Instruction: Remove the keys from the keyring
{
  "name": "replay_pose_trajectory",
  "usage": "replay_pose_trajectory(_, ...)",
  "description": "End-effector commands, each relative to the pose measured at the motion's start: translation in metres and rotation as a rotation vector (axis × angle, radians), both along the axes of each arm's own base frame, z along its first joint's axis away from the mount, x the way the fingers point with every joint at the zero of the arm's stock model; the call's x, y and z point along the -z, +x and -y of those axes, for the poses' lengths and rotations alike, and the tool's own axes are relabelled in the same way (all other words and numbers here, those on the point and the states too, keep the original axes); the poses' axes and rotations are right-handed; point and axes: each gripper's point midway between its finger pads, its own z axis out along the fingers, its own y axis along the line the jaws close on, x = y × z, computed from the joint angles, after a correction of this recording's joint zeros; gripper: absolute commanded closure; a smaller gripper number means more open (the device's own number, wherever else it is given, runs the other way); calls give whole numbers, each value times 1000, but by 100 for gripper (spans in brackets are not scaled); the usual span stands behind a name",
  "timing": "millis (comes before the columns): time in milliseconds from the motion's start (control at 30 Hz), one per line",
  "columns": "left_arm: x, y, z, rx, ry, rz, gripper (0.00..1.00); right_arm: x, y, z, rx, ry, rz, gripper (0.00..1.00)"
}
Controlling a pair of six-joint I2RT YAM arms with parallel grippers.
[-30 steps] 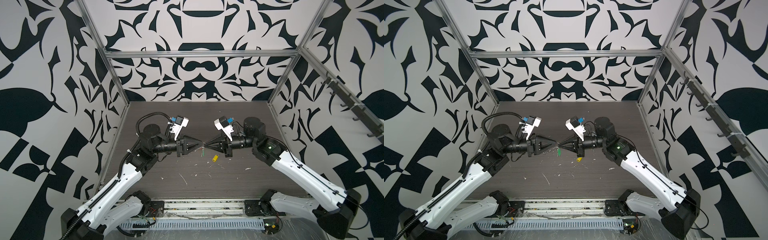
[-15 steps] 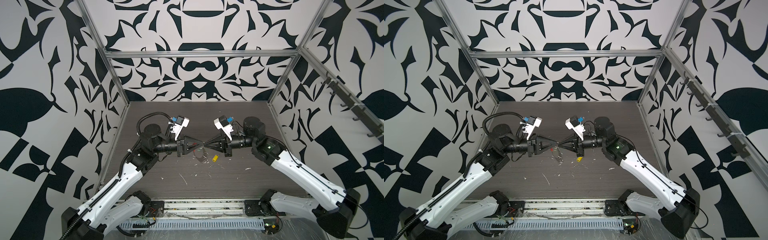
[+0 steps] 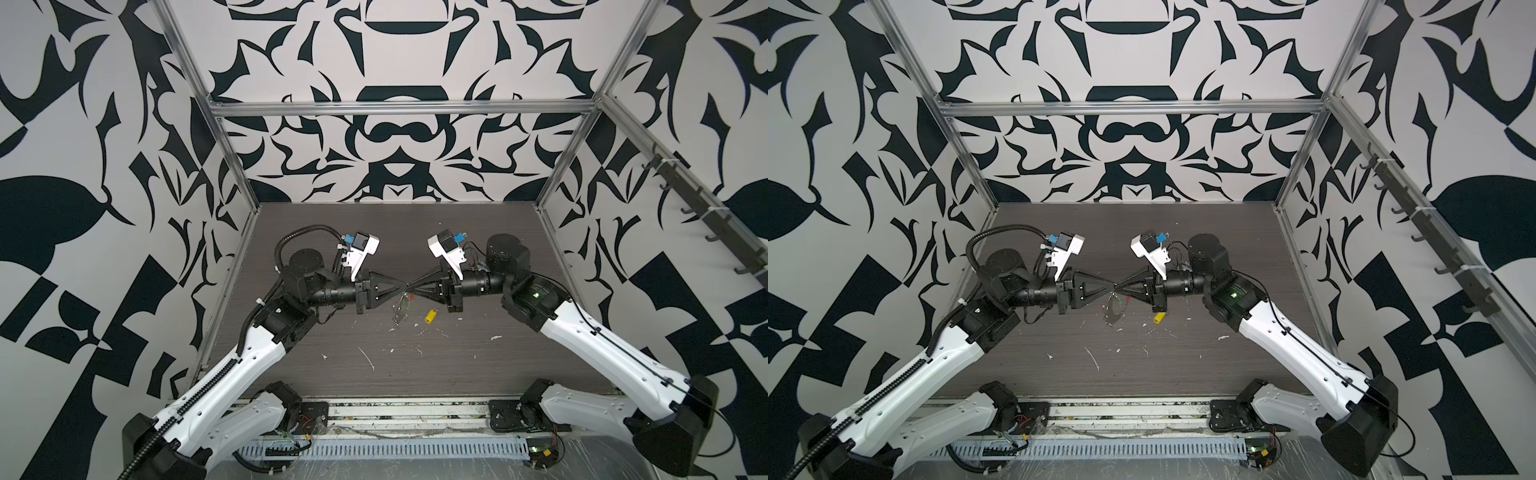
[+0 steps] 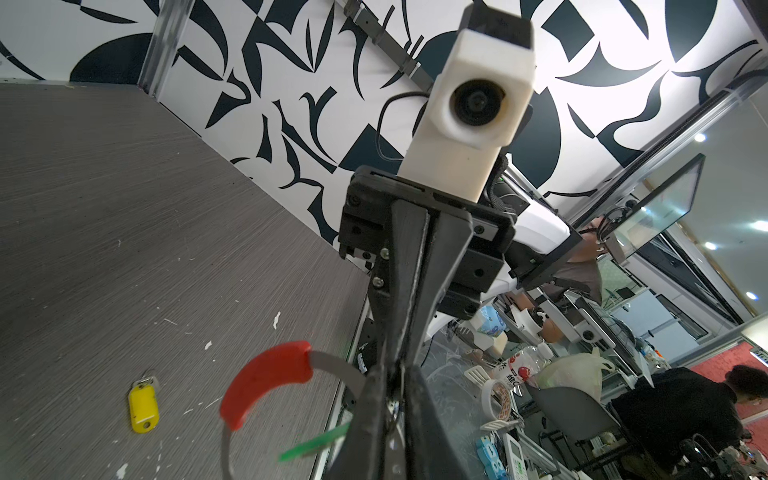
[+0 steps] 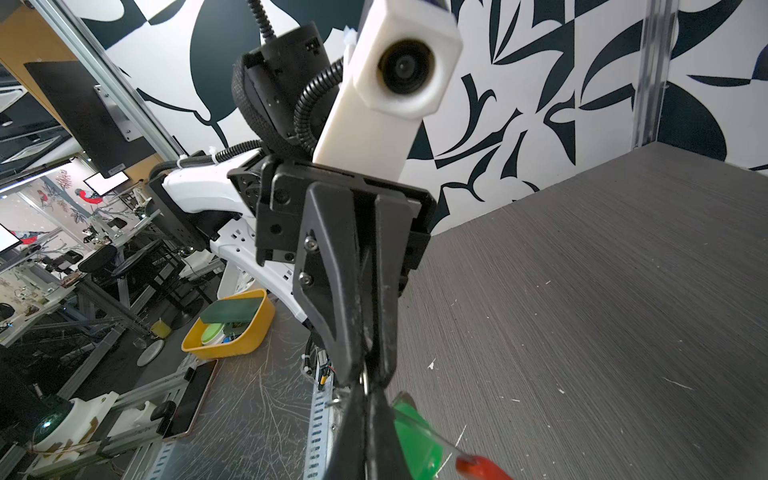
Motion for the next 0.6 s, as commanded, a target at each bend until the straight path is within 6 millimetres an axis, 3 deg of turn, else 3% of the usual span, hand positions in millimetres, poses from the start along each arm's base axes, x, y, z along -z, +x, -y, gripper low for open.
replay_pose_trajectory(0,-6,-11,0,29,-19,31,85,-20,7,2,40,67,61,100)
replay_pose_trajectory(100,-5,-11,0,19,-21,32,86,-21,8,3,51,77,67,100)
replay_pose_trajectory(267,-8,-11,-1,6,-30,41,97,-22,10,4,70,82,71,100)
replay_pose_trajectory(467,-9,-8,-5,-35,-4,47,100,-21,11,8,100,81,82,100)
replay_pose_trajectory(567,-10,-8,-7,-50,9,55,100,-19,13,12,143,69,97,89)
